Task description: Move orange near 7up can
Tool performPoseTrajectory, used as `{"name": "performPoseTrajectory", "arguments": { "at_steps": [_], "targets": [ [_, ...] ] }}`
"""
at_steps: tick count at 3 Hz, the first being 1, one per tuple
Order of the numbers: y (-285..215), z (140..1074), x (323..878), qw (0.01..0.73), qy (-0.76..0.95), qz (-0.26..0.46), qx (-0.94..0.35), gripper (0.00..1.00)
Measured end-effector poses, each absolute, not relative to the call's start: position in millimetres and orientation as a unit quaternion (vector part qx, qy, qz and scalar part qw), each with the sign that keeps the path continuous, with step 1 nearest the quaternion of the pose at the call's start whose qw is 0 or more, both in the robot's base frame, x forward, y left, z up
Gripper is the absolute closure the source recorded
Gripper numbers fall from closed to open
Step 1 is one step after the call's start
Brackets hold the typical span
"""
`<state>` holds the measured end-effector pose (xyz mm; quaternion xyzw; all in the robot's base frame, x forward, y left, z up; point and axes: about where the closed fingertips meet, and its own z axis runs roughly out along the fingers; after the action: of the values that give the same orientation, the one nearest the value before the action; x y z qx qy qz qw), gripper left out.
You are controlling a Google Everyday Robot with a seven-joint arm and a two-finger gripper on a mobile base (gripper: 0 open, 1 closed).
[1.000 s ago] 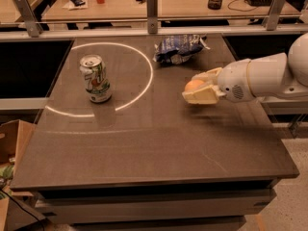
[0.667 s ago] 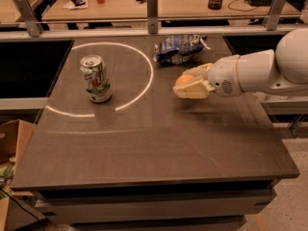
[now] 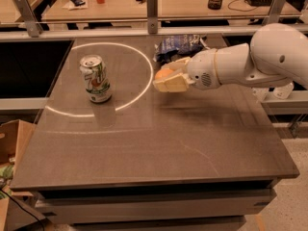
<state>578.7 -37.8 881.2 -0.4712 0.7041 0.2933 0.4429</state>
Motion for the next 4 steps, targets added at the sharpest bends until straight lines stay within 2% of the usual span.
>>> {"name": "performPoseTrajectory", "arguments": {
  "at_steps": [2, 4],
  "targets": [
    [-23, 881, 575, 0.443, 0.696, 0.310, -0.472, 1.00],
    [23, 876, 565, 0.432, 0.674, 0.356, -0.481, 1.00]
  ]
}}
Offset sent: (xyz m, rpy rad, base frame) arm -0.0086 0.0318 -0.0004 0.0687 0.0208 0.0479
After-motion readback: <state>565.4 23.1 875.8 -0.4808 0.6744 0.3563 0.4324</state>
